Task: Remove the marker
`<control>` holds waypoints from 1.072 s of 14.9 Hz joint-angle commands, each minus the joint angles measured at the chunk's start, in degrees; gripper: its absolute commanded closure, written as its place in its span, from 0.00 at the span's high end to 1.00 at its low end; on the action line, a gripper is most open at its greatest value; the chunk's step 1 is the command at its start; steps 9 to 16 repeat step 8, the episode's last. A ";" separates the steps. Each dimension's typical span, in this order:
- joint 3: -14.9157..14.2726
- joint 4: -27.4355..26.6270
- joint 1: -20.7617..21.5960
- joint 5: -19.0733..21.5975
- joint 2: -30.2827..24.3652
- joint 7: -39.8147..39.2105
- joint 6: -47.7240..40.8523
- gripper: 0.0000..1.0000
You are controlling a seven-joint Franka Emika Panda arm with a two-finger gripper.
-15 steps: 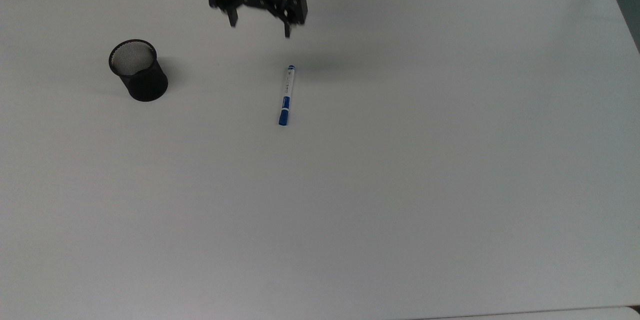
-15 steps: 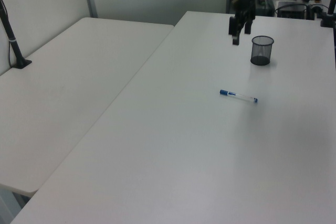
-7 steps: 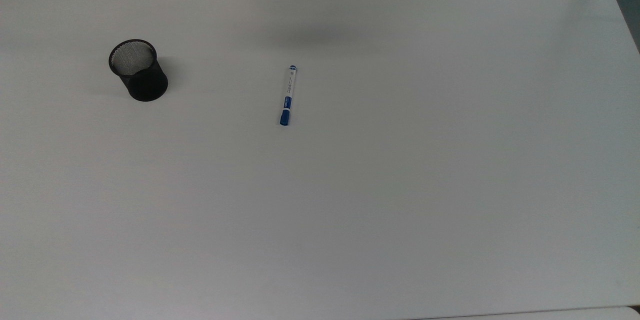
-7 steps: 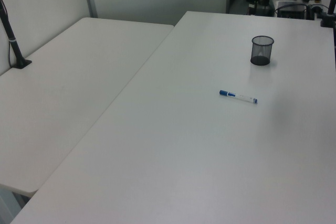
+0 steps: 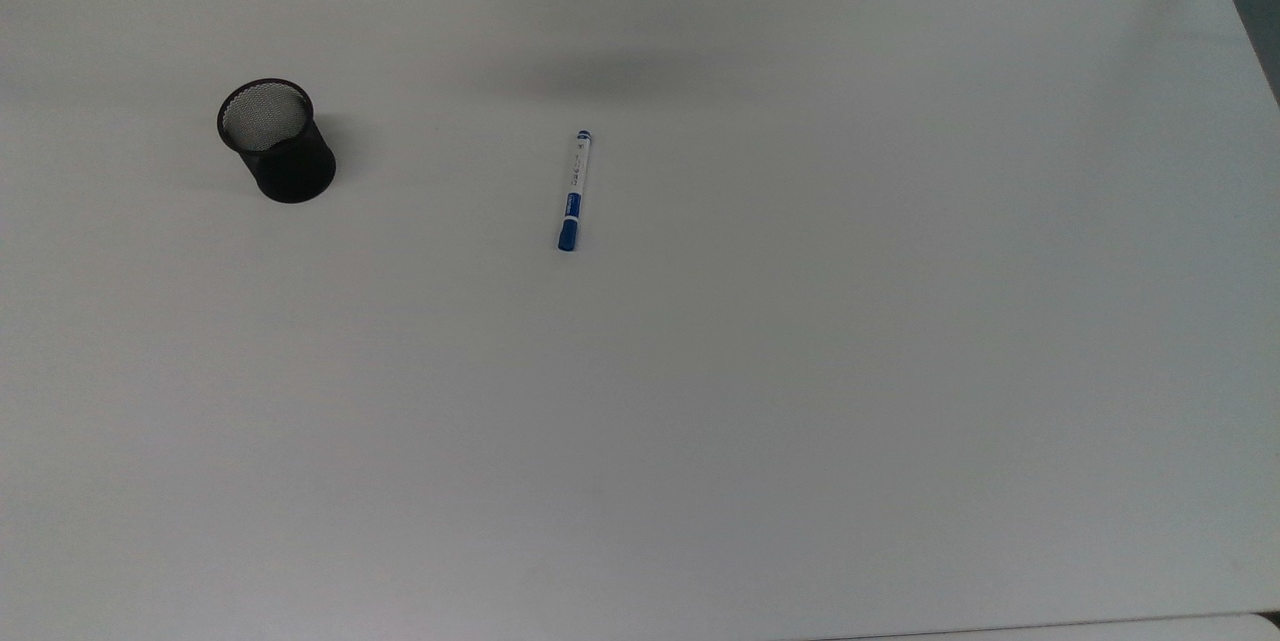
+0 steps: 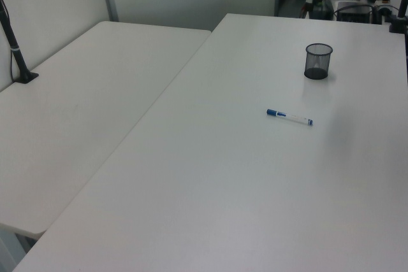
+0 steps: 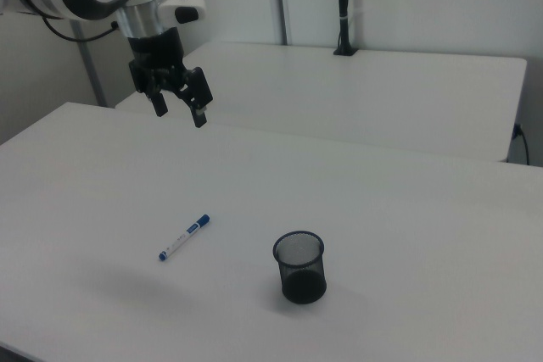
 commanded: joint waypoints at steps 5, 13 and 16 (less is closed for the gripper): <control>-0.09 3.08 -0.19 -0.15 2.38 -1.22 -0.30 1.00; -0.09 3.17 -0.36 -0.15 2.47 -1.22 -0.47 1.00; -0.09 3.17 -0.36 -0.15 2.47 -1.22 -0.47 1.00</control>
